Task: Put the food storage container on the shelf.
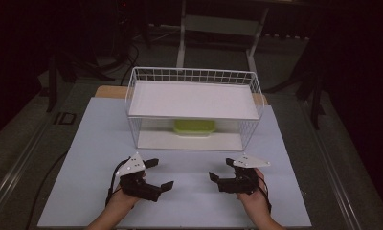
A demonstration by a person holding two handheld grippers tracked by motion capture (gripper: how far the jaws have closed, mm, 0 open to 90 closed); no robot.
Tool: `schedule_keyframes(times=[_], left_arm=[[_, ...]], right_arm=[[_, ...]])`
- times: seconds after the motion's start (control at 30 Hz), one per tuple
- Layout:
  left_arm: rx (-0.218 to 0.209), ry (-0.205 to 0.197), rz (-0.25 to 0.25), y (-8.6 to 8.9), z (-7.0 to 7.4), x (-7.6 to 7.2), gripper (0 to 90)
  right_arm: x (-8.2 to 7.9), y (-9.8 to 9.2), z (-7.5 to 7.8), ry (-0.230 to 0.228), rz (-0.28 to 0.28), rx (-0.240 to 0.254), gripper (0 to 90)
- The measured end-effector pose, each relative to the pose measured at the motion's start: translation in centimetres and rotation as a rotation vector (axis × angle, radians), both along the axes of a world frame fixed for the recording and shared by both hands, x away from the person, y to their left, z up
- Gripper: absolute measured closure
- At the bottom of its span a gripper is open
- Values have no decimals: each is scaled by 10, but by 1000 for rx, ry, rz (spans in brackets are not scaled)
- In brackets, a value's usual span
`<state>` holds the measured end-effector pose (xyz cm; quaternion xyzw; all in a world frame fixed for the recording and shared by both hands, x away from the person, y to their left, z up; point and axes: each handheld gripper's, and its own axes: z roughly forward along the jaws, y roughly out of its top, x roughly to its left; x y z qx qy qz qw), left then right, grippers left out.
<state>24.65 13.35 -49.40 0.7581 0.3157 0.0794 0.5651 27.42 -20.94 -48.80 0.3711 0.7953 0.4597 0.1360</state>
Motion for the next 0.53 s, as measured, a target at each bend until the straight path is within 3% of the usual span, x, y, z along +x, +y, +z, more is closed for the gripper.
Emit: schedule_keyframes(times=[0.37, 0.53], left_arm=[[-3, -6, -1, 0, -6, 1, 16], [-1, 2, -14, -1, -9, 2, 16]], right_arm=[[2, -2, -10, -31, 14, -23, 141], [3, 5, -16, 0, 33, -18, 141]])
